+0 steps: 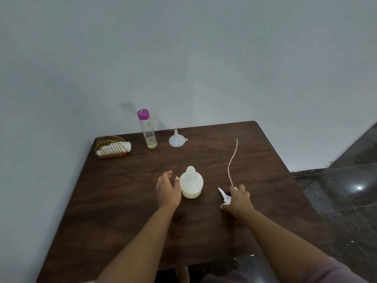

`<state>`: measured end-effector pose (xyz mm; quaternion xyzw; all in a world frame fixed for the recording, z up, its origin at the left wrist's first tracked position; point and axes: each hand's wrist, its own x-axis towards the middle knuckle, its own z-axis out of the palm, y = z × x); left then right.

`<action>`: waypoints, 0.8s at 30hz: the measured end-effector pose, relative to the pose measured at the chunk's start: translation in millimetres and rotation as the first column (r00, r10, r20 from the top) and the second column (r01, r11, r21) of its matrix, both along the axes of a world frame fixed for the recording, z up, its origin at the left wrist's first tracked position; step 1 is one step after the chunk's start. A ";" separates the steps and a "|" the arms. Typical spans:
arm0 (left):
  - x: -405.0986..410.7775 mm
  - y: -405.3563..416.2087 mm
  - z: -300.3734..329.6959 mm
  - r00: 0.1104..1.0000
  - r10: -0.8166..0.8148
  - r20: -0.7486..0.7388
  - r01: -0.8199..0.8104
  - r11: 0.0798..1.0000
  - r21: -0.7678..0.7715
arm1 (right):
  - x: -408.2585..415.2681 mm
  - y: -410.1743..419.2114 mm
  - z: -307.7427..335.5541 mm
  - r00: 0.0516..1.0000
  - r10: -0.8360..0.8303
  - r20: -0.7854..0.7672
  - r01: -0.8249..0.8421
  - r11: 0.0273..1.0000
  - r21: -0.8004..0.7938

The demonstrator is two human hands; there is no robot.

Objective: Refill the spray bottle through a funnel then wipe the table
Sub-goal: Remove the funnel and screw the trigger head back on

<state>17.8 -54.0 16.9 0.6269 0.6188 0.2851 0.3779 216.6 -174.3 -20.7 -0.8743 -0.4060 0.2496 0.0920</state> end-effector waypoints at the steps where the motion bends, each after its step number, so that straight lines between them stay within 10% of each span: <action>1: -0.7 -3.0 1.2 1.000 0.008 0.001 -0.008 1.000 0.006 | 0.2 -2.0 -1.4 1.000 0.012 0.008 -0.012 1.000 0.013; 20: 17.4 1.7 48.4 0.989 0.076 0.127 -0.099 0.976 0.193 | -2.1 8.1 100.6 0.951 -0.033 -0.307 0.150 0.917 0.369; 24: 19.2 10.1 56.7 0.973 0.132 0.190 -0.153 0.983 0.099 | -37.3 -1.2 150.3 0.782 0.031 -0.623 0.307 0.850 0.428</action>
